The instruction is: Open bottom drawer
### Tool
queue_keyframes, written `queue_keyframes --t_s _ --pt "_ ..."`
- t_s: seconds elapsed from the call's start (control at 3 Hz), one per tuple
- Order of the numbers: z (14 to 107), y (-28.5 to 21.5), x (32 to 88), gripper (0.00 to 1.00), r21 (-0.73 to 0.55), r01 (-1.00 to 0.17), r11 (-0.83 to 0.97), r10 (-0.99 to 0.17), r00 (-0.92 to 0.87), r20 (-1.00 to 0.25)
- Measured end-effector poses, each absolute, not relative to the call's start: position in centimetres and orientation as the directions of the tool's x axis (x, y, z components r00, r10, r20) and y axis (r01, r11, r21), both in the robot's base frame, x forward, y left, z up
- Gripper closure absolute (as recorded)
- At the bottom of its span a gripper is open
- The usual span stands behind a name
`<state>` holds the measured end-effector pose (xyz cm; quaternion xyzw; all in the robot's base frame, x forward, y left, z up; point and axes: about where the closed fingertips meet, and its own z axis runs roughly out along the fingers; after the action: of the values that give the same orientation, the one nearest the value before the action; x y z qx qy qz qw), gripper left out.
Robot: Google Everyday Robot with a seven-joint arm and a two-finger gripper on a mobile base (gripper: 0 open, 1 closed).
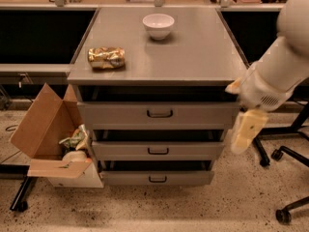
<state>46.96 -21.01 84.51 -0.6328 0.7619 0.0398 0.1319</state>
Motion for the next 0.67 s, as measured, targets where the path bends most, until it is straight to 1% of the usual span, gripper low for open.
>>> queue_keyframes --t_s 0.33,0.67 --pt "74.44 -18.98 47.25 0.00 -0.019 -0.989 0.146 -0.944 -0.133 -0.302" --pt "73.89 -18.89 47.35 0.00 -0.019 -0.990 0.142 -0.943 -0.130 -0.306"
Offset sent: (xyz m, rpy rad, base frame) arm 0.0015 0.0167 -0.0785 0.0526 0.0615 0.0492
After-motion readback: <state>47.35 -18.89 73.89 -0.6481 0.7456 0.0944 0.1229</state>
